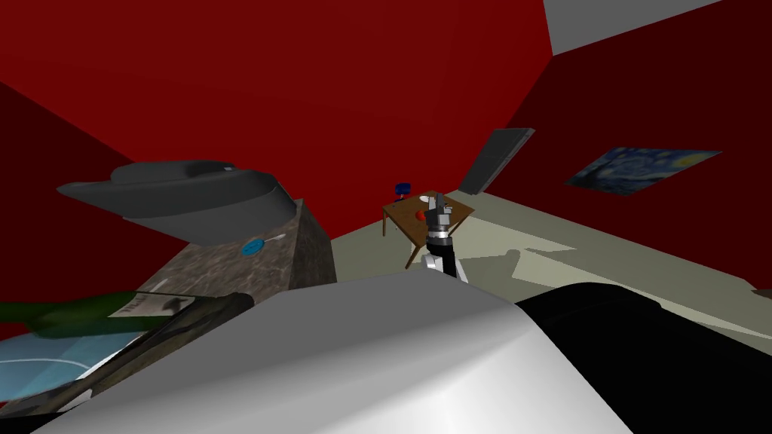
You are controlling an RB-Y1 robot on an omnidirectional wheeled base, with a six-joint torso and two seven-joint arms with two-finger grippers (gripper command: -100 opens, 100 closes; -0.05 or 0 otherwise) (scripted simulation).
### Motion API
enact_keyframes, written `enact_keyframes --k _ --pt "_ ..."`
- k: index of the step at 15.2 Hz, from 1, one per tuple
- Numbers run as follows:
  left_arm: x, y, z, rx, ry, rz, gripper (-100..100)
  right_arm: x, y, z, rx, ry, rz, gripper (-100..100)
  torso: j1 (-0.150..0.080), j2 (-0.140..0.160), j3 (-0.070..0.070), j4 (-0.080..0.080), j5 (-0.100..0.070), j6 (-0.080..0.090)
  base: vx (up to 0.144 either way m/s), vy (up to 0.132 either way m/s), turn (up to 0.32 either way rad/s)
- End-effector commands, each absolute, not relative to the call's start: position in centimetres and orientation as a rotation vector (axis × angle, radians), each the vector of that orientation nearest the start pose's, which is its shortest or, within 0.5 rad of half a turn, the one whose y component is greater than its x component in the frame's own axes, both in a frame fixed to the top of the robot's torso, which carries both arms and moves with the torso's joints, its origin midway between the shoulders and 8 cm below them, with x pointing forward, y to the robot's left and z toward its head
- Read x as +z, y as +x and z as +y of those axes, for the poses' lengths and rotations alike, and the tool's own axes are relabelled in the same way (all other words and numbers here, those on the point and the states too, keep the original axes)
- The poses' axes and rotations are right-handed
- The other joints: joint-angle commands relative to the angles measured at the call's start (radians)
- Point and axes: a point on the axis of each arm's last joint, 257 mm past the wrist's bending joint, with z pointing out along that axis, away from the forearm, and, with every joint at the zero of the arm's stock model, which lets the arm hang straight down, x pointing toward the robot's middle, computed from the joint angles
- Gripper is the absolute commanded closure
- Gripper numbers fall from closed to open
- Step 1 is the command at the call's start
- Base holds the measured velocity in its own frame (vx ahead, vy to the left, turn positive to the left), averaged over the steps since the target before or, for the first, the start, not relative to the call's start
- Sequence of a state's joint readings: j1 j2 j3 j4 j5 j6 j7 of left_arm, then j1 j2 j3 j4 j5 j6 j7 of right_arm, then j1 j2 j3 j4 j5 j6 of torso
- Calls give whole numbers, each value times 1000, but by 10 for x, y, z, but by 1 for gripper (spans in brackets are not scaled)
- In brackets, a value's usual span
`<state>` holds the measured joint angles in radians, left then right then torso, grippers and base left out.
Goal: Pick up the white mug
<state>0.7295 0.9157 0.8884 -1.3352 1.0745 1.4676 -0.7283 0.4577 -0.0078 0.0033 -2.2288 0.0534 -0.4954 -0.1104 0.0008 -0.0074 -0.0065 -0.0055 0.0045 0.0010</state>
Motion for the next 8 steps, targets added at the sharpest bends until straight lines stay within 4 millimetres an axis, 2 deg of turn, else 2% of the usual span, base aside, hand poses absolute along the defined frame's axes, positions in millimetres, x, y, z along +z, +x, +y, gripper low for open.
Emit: enact_keyframes --k 1,5,6,8 --pt "-291 5 696 96 -2337 1908 100 14 359 -269 1386 677 634 0 0 0 0 0 0 0 8 -8 2" --pt "-290 6 696 97 -2331 1917 100 14 359 -269 1386 677 634 0 2 2 2 1 1 -2 2 0 -7" --pt "-286 16 690 101 -2331 1917 100 14 359 -269 1386 677 634 0 2 2 2 1 1 -2 -31 26 2" --pt "-286 16 690 100 -2340 1905 100 14 359 -269 1386 677 634 0 4 4 3 2 1 -1 -45 51 -20"
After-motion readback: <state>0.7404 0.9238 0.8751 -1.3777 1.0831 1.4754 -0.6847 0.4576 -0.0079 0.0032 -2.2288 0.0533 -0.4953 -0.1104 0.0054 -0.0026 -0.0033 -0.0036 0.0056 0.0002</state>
